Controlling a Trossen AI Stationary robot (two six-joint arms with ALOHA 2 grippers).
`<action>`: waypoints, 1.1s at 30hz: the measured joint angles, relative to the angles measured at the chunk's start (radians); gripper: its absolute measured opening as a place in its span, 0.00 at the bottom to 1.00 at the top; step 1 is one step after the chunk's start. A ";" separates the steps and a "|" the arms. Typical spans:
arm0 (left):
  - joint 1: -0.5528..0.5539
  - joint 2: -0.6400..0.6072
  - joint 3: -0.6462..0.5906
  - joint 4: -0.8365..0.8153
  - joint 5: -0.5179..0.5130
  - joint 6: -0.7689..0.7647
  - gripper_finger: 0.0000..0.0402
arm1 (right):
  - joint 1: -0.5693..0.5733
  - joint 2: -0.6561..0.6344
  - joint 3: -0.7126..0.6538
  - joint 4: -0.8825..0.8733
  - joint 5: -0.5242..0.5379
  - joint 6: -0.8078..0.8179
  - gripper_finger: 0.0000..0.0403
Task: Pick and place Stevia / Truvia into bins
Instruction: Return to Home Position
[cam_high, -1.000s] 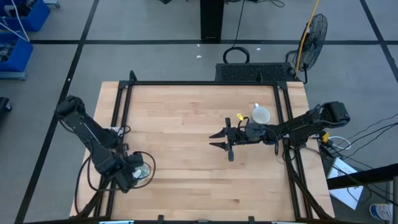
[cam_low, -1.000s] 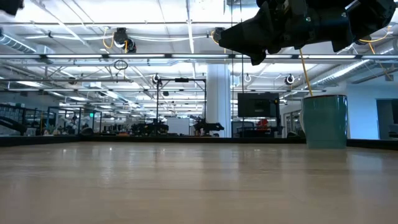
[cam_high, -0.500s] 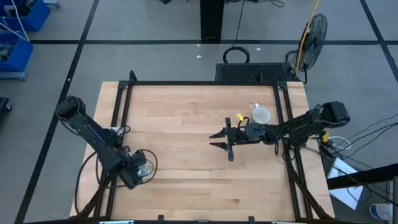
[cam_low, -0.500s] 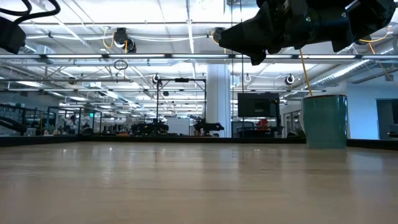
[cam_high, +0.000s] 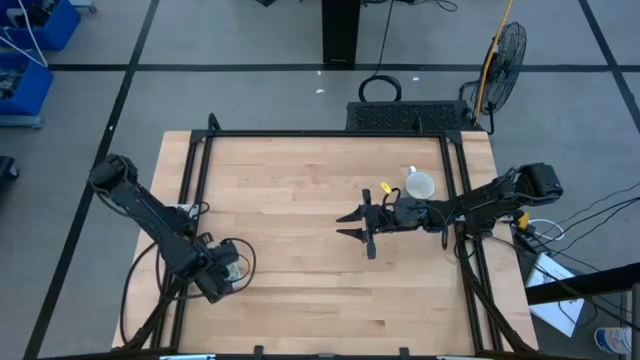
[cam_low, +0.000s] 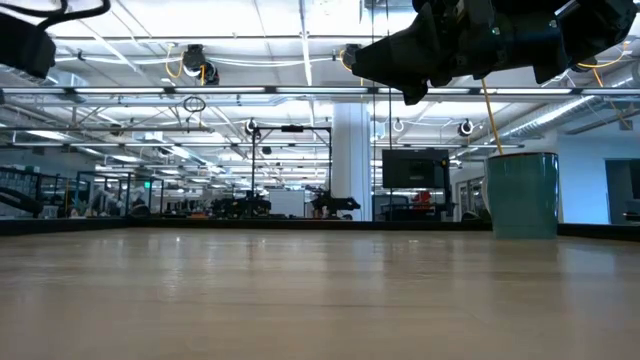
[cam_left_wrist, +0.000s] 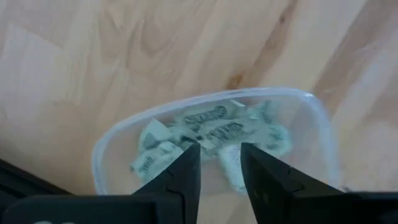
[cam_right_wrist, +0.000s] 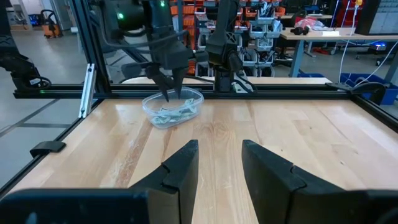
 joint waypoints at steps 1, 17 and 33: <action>0.005 0.000 0.012 0.000 0.005 -0.012 0.30 | 0.000 0.000 0.000 0.000 0.000 0.000 0.29; 0.027 -0.011 0.370 -0.048 -0.583 0.641 0.31 | 0.000 0.000 0.000 0.000 0.000 0.000 0.29; 0.194 -0.696 0.149 0.134 -0.544 0.715 0.31 | 0.000 0.000 0.000 0.000 0.000 0.073 0.29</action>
